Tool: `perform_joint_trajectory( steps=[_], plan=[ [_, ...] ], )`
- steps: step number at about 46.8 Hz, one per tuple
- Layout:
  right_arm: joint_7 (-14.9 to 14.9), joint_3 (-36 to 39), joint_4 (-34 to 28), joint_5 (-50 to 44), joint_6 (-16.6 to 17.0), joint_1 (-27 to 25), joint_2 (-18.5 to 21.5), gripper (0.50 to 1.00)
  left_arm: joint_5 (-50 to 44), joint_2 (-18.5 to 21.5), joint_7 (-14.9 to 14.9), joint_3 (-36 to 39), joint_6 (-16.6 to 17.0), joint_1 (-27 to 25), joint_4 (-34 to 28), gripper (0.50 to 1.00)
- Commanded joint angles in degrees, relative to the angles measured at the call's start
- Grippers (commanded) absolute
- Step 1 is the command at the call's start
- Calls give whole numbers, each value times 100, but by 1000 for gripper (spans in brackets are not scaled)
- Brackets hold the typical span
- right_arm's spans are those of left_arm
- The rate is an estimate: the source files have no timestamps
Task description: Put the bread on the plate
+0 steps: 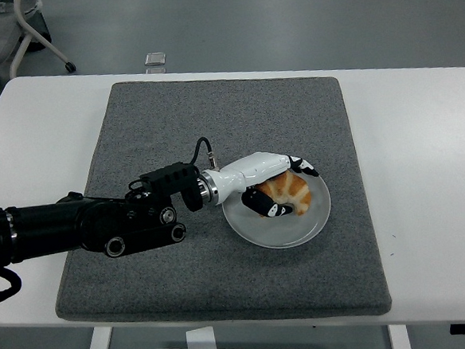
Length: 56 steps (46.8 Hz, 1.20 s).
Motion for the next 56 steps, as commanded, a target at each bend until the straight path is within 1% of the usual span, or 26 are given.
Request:
perform_joint_trajectory(
  steps=[1,7,14,20,30,36,41,47,51,53,56],
  plan=[
    [-1,0,4,-1,0,0,0,930,-63,107,-2,-2,1,-12,-146,883],
    [-1,0,4,-1,0,9,0,930,-186,344,-2,-2,1,-12,-453,902],
    [-1,0,4,-1,0,0,0,930,-257,564,-2,-2,1,-12,-594,915],
    [-1,0,4,8,0,0,0,930,-257,670,-2,-19,-8,-20,-612,917],
    [-1,9,13,0,0,0,0,930,-327,758,-2,-265,-69,-47,-621,919],
    [-1,0,13,-1,0,0,0,930,-423,863,7,-432,-122,-108,-726,930],
    [-10,0,13,-1,0,9,0,930,-529,881,-2,-722,-315,-143,-735,949],
    [-10,0,13,8,0,0,0,930,-810,890,7,-1170,-675,-231,-691,958],
    [-10,0,13,8,0,0,0,930,-1196,890,7,-1451,-904,-319,-577,969],
    [-10,0,13,-1,0,0,0,930,-1451,872,7,-1592,-1000,-354,-463,983],
    [-10,0,13,0,0,0,0,930,-1846,837,7,-1803,-1150,-407,-253,986]
  ],
)
